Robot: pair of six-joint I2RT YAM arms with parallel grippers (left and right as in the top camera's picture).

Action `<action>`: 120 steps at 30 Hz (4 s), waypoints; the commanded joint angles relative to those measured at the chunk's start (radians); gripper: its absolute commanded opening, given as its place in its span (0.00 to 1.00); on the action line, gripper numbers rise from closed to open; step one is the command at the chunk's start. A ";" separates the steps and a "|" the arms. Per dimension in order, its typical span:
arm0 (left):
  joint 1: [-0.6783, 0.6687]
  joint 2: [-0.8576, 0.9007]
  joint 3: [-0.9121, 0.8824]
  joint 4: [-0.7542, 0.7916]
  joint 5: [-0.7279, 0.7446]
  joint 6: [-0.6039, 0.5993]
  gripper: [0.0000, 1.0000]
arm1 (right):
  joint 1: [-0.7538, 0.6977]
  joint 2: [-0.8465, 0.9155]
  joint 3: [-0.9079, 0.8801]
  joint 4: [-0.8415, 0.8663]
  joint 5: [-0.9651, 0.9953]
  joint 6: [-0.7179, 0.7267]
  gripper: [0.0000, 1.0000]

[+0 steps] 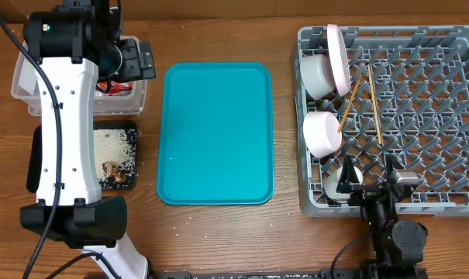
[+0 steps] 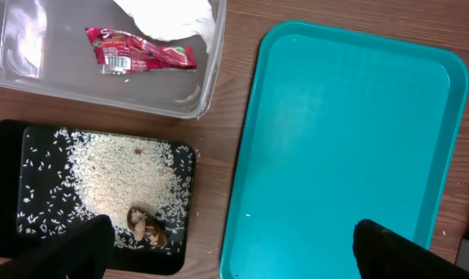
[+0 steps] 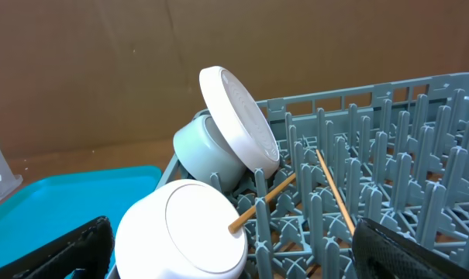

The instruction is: Sort waste into correct bins and load items into the dishwasher

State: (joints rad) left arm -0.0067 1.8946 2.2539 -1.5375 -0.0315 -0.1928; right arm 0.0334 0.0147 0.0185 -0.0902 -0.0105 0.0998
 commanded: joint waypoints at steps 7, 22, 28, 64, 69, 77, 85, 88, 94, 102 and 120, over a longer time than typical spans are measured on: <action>0.000 0.005 0.011 0.001 -0.005 -0.014 1.00 | 0.006 -0.012 -0.010 0.008 0.008 -0.002 1.00; -0.016 -0.153 -0.101 0.025 -0.035 -0.013 1.00 | 0.006 -0.012 -0.010 0.008 0.008 -0.002 1.00; -0.012 -0.436 -0.448 0.124 -0.079 -0.014 1.00 | 0.006 -0.012 -0.010 0.008 0.008 -0.002 1.00; -0.010 -1.809 -2.177 1.535 0.021 0.099 1.00 | 0.006 -0.012 -0.010 0.008 0.008 -0.002 1.00; -0.010 -1.892 -2.250 1.532 0.024 0.195 1.00 | 0.006 -0.012 -0.010 0.008 0.008 -0.003 1.00; -0.006 -1.891 -2.249 1.460 0.043 0.194 1.00 | 0.006 -0.012 -0.010 0.008 0.008 -0.003 1.00; -0.006 -1.890 -2.249 1.460 0.043 0.194 1.00 | 0.006 -0.012 -0.010 0.008 0.008 -0.002 1.00; -0.006 -1.890 -2.249 1.460 0.043 0.194 1.00 | 0.006 -0.012 -0.010 0.008 0.008 -0.002 1.00; -0.006 -1.890 -2.249 1.460 0.043 0.194 1.00 | 0.006 -0.012 -0.010 0.008 0.008 -0.002 1.00; -0.006 -1.890 -2.249 1.460 0.043 0.194 1.00 | 0.006 -0.012 -0.010 0.008 0.008 -0.002 1.00; -0.006 -1.890 -2.249 1.460 0.043 0.194 1.00 | 0.006 -0.012 -0.010 0.008 0.008 -0.002 1.00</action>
State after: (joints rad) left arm -0.0181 0.0151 0.0113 -0.0803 0.0109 -0.0185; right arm 0.0338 0.0147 0.0185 -0.0895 -0.0105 0.1009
